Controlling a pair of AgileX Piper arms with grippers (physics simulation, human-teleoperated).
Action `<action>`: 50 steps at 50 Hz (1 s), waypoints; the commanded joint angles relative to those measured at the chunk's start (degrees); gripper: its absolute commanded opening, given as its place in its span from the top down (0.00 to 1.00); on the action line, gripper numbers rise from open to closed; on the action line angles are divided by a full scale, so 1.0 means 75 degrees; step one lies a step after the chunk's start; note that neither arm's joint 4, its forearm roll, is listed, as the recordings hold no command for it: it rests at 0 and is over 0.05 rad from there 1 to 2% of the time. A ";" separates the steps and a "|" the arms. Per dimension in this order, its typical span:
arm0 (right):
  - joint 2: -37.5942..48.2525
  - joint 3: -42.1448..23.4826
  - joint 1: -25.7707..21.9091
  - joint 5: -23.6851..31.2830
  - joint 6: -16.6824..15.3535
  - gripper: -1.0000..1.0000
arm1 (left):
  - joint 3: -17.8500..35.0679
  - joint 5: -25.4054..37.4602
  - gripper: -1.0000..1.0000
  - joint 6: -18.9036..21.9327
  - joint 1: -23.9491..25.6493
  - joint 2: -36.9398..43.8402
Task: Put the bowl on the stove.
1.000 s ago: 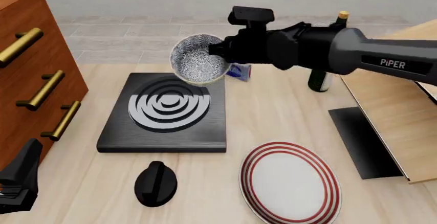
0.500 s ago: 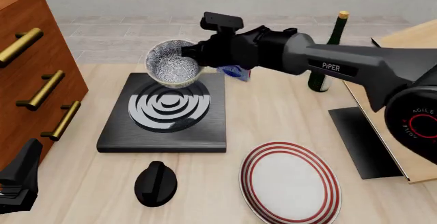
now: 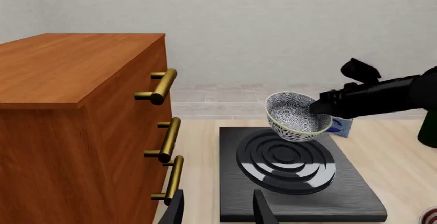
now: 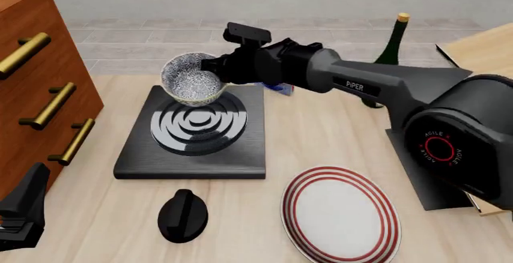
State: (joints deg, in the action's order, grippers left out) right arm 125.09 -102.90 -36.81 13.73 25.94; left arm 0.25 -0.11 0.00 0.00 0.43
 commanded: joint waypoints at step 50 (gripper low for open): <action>0.1596 -0.1153 0.0104 -0.0055 0.0460 1.00 | 0.0000 0.0000 0.00 0.0000 0.0000 0.0000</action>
State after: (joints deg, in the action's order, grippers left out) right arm 136.32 -111.66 -36.18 13.71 29.20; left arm 0.25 -0.11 0.00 0.00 0.43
